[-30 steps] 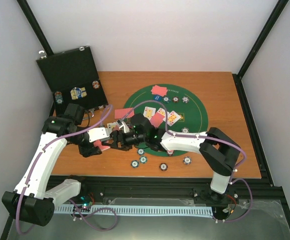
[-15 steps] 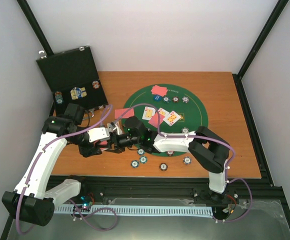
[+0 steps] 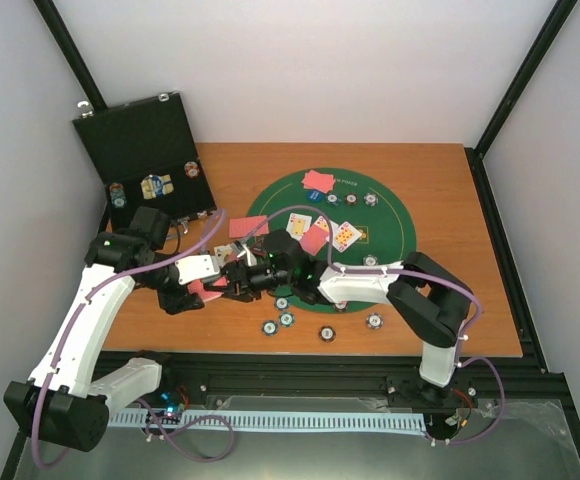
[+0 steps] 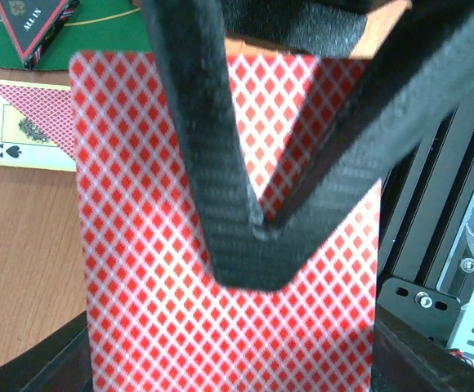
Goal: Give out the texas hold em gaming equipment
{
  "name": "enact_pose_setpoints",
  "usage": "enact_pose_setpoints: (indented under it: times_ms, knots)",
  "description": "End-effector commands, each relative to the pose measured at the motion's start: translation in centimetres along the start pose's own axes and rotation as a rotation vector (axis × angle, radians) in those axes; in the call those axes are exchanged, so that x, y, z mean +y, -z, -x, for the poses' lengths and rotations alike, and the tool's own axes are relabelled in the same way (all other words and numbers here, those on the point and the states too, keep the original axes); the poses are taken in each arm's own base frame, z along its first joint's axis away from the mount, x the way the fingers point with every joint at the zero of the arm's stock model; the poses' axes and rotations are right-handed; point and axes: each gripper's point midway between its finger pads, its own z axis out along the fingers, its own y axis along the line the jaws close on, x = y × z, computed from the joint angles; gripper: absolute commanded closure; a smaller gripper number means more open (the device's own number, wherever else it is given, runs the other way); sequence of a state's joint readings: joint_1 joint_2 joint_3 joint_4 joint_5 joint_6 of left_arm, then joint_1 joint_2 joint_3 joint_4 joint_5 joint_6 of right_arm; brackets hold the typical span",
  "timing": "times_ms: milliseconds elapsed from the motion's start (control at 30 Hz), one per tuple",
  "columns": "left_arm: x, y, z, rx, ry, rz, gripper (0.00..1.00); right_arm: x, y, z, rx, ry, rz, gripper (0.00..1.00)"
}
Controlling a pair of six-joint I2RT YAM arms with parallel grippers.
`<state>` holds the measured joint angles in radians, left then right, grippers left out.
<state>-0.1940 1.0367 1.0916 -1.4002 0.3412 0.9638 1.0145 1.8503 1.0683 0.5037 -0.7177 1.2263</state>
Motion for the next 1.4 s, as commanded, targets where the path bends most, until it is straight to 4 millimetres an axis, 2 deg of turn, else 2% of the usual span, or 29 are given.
enact_pose_setpoints:
  times_ms: [0,167,467,533,567,667,767,867,967,1033,1100,1233,1267,1300,1367]
  knots:
    - [0.2,1.5,1.3,-0.050,-0.019,0.033,0.73,-4.1,1.6,-0.5,-0.007,-0.067,-0.119,0.49]
    - [0.3,1.3,1.2,-0.044,-0.017,0.026,0.73,-3.5,2.5,-0.2,-0.024,-0.053,-0.125,0.51]
    - [0.5,0.3,0.5,-0.022,-0.015,0.031,0.73,1.4,3.1,0.0,-0.033,0.017,-0.069,0.51]
    - [0.7,0.0,0.2,-0.010,-0.016,0.041,0.73,1.9,3.6,-0.2,-0.044,0.020,-0.066,0.52]
    - [0.7,-0.1,0.1,-0.006,-0.018,0.041,0.73,2.0,3.9,-0.2,-0.050,0.023,-0.068,0.56]
    - [0.7,-0.1,0.1,-0.007,-0.019,0.040,0.73,2.3,4.1,-0.4,-0.051,0.021,-0.069,0.82]
    - [0.7,-0.1,0.3,-0.014,-0.014,0.037,0.73,2.7,3.9,-0.4,-0.048,0.023,-0.060,0.96]
    - [0.7,-0.1,0.1,-0.008,-0.014,0.043,0.73,3.3,3.9,-0.3,-0.047,0.027,-0.045,0.97]
    - [0.8,-0.3,-0.1,-0.001,-0.016,0.048,0.73,3.5,5.0,0.3,-0.066,0.042,-0.057,0.97]
    - [0.8,-0.6,-0.2,0.005,-0.011,0.045,0.73,3.2,6.9,1.3,-0.100,0.051,-0.080,0.97]
    - [0.9,-0.8,-0.4,0.010,-0.007,0.044,0.73,2.8,10.2,2.8,-0.161,0.053,-0.107,0.97]
    - [1.1,-1.1,-0.5,0.019,-0.005,0.047,0.73,-0.1,17.8,5.1,-0.270,0.021,-0.214,0.97]
    - [1.2,-1.2,-0.6,0.022,-0.005,0.051,0.73,-1.1,20.2,6.1,-0.314,0.006,-0.240,0.97]
    - [1.3,-1.3,-0.7,0.024,-0.005,0.054,0.73,-1.7,21.3,6.0,-0.318,-0.005,-0.257,0.97]
    - [1.3,-1.7,-1.0,0.033,-0.001,0.052,0.73,-3.9,25.1,7.1,-0.380,-0.033,-0.324,0.97]
